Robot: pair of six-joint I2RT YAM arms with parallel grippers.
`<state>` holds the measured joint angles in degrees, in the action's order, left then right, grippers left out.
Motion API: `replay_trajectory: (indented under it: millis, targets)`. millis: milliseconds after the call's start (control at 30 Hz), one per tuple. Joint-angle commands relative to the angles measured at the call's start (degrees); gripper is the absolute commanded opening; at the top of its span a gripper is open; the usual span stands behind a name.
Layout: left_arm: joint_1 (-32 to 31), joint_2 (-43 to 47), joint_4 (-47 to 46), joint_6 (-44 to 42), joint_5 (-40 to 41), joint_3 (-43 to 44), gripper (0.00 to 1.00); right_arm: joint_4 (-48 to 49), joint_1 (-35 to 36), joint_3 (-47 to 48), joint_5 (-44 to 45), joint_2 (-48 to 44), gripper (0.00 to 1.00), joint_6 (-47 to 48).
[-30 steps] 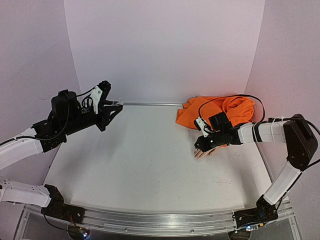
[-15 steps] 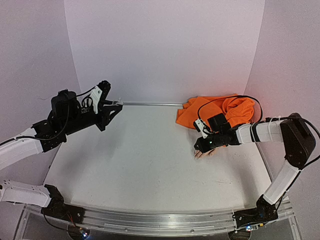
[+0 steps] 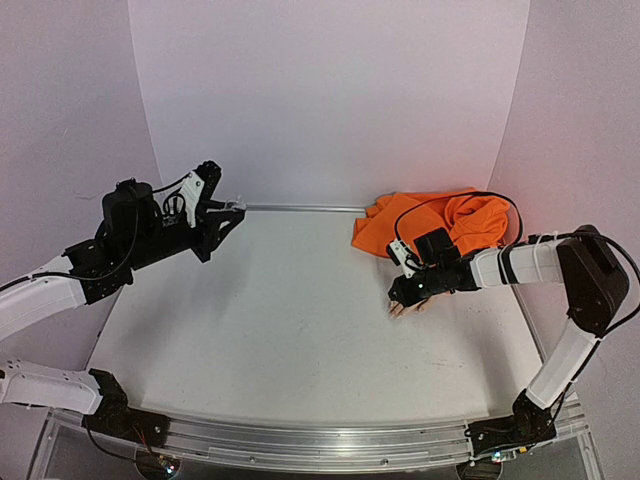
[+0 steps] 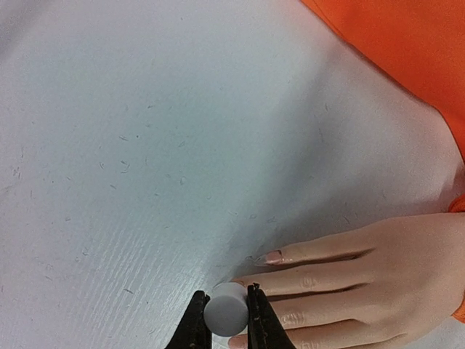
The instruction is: Paint the nails
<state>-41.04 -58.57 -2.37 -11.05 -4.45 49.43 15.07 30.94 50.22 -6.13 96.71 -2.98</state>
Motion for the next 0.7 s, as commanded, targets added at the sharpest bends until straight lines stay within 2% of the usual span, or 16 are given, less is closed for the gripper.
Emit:
replay_trajectory:
  millis: [0, 667]
  targets:
    - [0.4, 0.7, -1.8, 0.1, -1.0, 0.4, 0.0, 0.1, 0.4, 1.1, 0.6, 0.4, 0.0, 0.1]
    - [0.6, 0.5, -1.8, 0.2, -1.4, 0.5, 0.0, 0.4, 0.4, 1.4, 1.1, 1.2, 0.0, 0.3]
